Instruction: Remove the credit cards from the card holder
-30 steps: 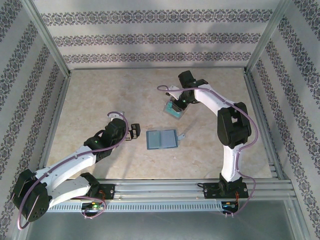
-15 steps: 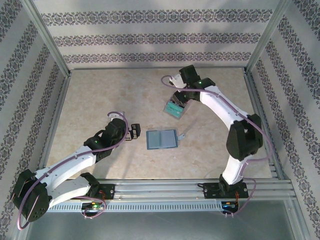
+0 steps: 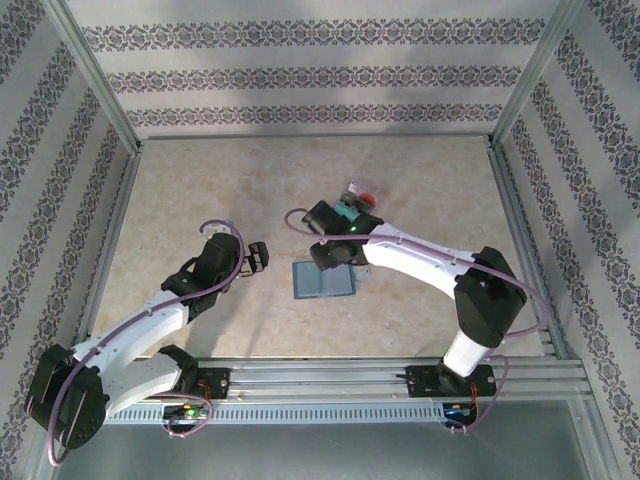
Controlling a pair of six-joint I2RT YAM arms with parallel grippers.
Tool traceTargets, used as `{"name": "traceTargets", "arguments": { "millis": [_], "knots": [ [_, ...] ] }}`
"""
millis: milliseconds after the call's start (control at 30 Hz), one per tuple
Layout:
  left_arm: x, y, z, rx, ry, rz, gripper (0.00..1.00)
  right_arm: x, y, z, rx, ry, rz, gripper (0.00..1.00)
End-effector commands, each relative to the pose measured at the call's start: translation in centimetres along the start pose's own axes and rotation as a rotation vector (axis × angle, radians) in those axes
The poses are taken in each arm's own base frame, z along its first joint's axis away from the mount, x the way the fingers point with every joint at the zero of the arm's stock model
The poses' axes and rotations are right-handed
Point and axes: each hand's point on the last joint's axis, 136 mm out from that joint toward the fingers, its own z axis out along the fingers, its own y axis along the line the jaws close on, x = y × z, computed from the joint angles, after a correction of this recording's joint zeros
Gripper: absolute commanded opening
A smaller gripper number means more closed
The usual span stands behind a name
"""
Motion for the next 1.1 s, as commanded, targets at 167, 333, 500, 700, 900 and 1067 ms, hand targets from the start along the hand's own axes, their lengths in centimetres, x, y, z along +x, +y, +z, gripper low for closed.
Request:
{"name": "traceTargets", "arguments": {
  "millis": [167,333,500,700,900,1067],
  "knots": [
    [0.7,2.2,-0.5,-0.039,0.005,-0.069,0.99,3.5,5.2,2.9,-0.021,0.109,0.083,0.48],
    [1.1,2.7,-0.5,-0.047,0.014,-0.079,0.99,3.9,7.0,4.4,-0.042,0.141,0.072,0.46],
    [1.4,2.8,-0.4,-0.039,0.021,-0.089,0.99,4.0,7.3,5.5,-0.035,0.15,0.069,0.47],
    [1.5,2.6,-0.3,-0.028,0.026,-0.093,0.99,3.9,7.4,6.2,-0.028,0.157,0.06,0.49],
    [1.6,2.6,-0.3,-0.022,0.03,-0.096,0.99,4.1,6.8,6.8,-0.014,0.173,0.07,0.53],
    [1.6,2.5,-0.3,-0.019,0.033,-0.096,0.99,5.2,6.3,7.8,-0.013,0.214,0.091,0.59]
  ]
}}
